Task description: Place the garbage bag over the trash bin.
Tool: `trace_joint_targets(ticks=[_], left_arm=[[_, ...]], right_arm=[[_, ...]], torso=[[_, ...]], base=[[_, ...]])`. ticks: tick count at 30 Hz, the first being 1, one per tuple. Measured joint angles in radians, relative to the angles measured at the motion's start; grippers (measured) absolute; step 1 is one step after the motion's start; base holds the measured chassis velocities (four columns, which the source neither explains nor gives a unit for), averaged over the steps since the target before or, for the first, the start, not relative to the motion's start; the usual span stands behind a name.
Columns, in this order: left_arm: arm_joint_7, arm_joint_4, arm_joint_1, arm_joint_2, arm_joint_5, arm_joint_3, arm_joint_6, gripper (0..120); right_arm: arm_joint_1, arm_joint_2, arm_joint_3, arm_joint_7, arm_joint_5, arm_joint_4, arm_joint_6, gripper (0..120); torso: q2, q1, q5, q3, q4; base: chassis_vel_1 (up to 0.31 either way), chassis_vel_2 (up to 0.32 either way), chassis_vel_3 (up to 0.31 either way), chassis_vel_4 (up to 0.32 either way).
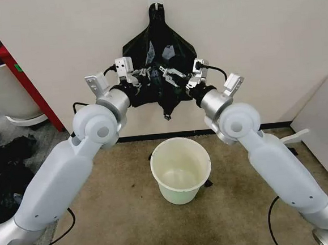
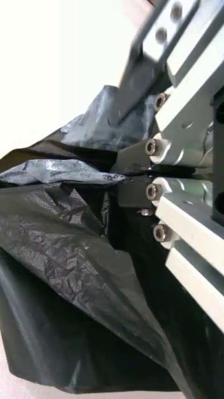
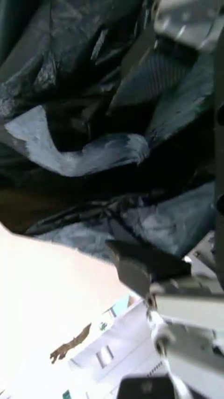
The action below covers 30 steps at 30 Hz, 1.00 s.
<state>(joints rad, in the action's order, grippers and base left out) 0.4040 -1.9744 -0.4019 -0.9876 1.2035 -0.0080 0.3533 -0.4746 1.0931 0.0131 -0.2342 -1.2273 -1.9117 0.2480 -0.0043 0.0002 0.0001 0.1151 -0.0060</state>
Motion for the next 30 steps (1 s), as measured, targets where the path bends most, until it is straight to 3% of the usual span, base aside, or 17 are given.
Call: trace_joint_targets(ticks=[19, 30], left_arm=[[0.001, -0.009, -0.007, 0.008, 0.004, -0.026, 0.002, 0], [0.004, -0.017, -0.011, 0.022, 0.012, -0.047, 0.004, 0]], right_arm=[[0.028, 0.01, -0.043, -0.004, 0.027, 0.062, -0.031, 2], [0.026, 0.008, -0.041, -0.009, 0.019, 0.072, -0.038, 0]], torso=[[0.0, 0.0, -0.0001, 0.0, 0.0], [0.0, 0.0, 0.0, 0.0, 0.0001]], base=[[0.0, 0.0, 0.0, 0.0], [0.0, 0.0, 0.0, 0.0]])
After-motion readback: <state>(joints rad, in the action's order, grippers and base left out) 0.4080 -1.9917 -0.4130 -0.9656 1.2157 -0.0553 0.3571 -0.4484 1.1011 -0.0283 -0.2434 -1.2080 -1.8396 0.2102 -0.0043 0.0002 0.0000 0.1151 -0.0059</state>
